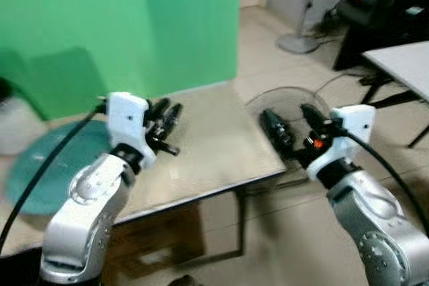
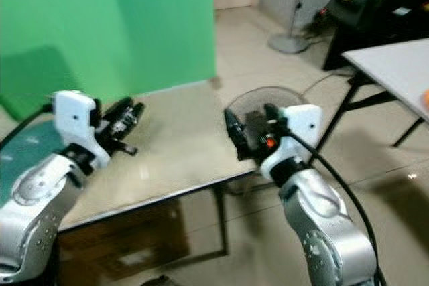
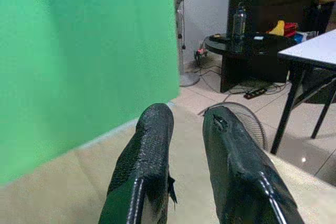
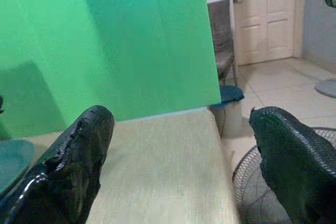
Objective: Setting the table
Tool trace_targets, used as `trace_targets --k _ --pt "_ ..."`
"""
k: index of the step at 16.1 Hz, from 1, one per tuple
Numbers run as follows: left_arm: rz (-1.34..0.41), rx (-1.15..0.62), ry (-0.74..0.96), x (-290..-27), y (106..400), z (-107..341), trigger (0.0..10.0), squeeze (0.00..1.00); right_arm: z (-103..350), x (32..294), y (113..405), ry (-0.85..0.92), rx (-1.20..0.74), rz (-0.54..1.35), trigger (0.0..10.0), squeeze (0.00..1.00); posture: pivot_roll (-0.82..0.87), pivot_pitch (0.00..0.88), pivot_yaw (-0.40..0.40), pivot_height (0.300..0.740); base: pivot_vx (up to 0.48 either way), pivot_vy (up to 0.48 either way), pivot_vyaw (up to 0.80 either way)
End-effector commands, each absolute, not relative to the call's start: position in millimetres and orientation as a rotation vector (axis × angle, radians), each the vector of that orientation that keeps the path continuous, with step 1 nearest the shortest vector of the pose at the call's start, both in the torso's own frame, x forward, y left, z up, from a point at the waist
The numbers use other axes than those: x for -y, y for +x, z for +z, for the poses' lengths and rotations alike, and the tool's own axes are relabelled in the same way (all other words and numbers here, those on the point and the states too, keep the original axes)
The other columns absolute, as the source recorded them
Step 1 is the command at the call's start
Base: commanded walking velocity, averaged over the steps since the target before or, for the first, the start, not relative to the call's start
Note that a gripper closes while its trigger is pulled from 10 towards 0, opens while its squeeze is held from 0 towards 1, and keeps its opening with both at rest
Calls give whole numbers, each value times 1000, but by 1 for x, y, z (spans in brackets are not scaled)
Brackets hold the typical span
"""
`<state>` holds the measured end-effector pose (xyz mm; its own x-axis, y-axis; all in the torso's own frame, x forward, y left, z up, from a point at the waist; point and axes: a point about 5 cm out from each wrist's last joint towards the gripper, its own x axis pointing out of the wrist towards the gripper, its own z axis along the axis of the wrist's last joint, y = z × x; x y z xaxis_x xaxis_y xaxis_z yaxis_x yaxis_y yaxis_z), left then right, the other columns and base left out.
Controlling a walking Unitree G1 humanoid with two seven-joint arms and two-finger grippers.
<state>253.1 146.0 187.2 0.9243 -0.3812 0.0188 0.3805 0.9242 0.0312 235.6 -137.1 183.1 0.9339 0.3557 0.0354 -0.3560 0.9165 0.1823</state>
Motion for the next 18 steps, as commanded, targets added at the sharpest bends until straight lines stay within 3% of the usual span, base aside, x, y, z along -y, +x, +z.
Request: trace_targets --k 1,4,10,18 --pt "-378 19 37 -149 255 189 10000 0 187 134 237 188 13 383 10000 0 84 0 53 740 0 300 0" --pt "-367 22 28 -147 253 189 10000 0 186 135 239 188 7 387 10000 0 99 0 37 740 0 299 0" --pt "-321 41 50 -150 254 192 10000 0 186 132 241 161 -16 433 10000 0 97 0 30 740 0 0 0" --pt "-306 51 61 -153 253 193 10000 0 185 132 243 146 -22 440 10000 0 100 0 28 740 349 0 457"
